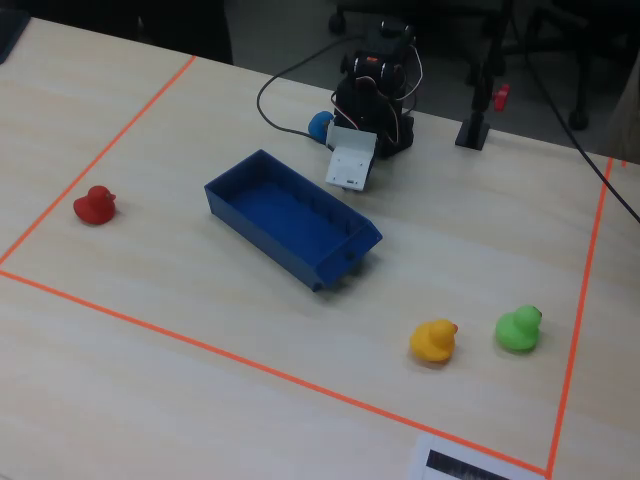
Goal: Grasp red duck and put it into box.
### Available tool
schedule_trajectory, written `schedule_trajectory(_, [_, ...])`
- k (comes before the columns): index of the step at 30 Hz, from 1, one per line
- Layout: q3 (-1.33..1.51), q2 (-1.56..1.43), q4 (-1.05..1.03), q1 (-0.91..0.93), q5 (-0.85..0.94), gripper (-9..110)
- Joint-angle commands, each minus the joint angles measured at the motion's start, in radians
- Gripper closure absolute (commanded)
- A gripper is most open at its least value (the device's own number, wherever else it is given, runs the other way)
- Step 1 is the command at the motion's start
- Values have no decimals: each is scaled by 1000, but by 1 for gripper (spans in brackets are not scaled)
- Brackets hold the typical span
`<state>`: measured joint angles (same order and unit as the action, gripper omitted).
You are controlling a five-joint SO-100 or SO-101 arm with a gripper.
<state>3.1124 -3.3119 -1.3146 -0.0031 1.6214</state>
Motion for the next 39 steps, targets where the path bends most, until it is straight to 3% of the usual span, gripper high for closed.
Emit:
schedule_trajectory(1, [-2, 0, -31, 8, -3, 97])
schedule_trajectory(19, [-78, 5, -6, 64, 5, 101])
schedule_trajectory(33, [-971, 512, -331, 172, -14, 101])
schedule_trajectory(39, [-1330, 764, -305, 245, -29, 101])
